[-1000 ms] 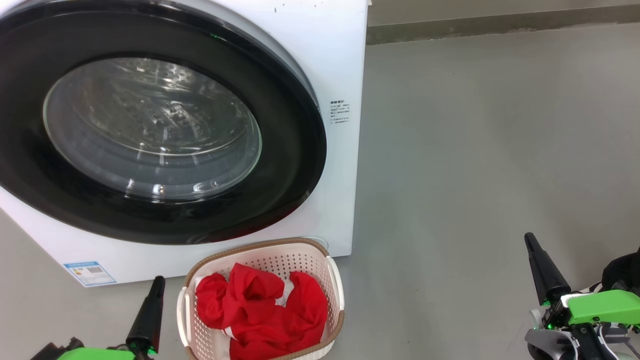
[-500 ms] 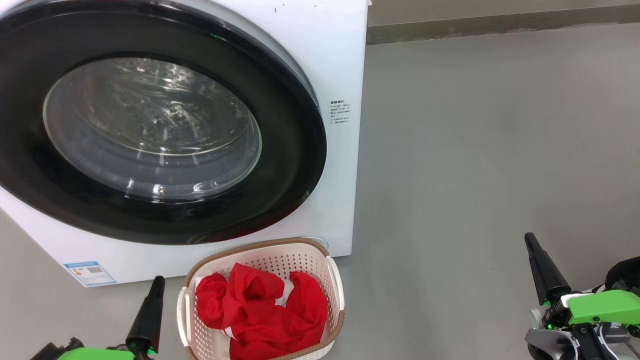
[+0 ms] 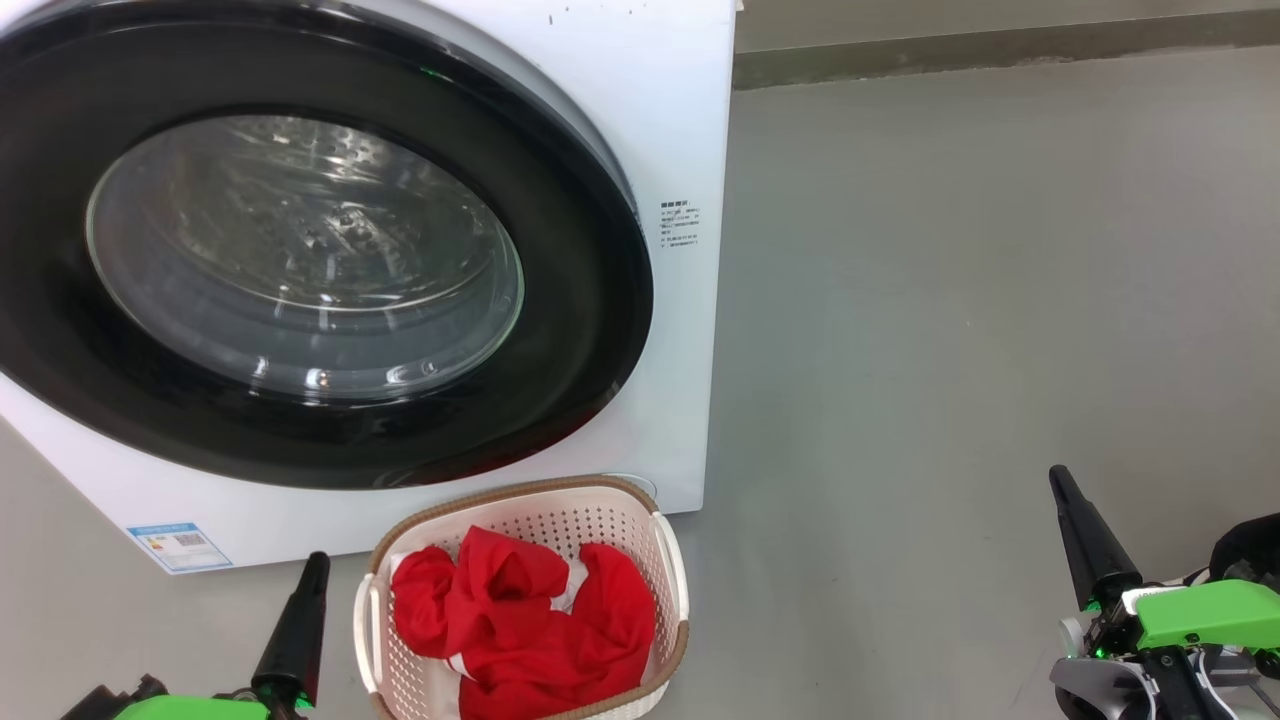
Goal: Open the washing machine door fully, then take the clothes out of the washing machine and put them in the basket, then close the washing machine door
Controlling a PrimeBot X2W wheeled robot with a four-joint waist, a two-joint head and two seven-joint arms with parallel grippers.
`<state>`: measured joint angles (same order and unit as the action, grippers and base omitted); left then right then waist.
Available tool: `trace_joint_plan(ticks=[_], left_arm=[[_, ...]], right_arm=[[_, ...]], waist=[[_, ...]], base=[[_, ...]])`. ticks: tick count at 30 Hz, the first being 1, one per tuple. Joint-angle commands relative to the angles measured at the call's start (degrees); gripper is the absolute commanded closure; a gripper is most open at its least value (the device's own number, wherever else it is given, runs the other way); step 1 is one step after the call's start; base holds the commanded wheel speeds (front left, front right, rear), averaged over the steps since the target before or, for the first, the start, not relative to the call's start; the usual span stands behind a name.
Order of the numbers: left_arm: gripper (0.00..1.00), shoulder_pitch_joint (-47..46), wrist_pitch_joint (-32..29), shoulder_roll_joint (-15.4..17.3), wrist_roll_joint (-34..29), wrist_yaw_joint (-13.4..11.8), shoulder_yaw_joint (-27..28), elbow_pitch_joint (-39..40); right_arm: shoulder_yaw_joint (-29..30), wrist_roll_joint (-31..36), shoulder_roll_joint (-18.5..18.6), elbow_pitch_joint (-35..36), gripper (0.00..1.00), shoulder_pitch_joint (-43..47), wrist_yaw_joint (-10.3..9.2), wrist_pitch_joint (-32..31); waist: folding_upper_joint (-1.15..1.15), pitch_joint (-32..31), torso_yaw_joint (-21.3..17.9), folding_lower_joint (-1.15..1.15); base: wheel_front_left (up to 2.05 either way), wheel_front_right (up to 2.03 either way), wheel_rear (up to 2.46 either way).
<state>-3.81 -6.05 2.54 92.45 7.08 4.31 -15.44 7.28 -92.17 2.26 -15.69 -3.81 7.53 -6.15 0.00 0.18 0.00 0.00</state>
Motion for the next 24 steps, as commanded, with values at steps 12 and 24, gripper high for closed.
trace_joint_plan(ticks=[12,24], left_arm=[[1.0,-2.38,-0.42,0.4,-0.26,0.41,2.18,1.4],[1.0,-2.38,-0.43,0.39,-0.27,0.41,2.2,1.4]], right_arm=[[-0.7,0.06,0.63,1.67,1.0,-2.38,-0.04,-0.39],[-0.7,0.06,0.62,1.67,1.0,-2.38,-0.04,-0.39]], waist=[[0.0,0.0,0.0,0.0],[0.0,0.0,0.0,0.0]], base=[[0.0,0.0,0.0],[0.0,0.0,0.0]])
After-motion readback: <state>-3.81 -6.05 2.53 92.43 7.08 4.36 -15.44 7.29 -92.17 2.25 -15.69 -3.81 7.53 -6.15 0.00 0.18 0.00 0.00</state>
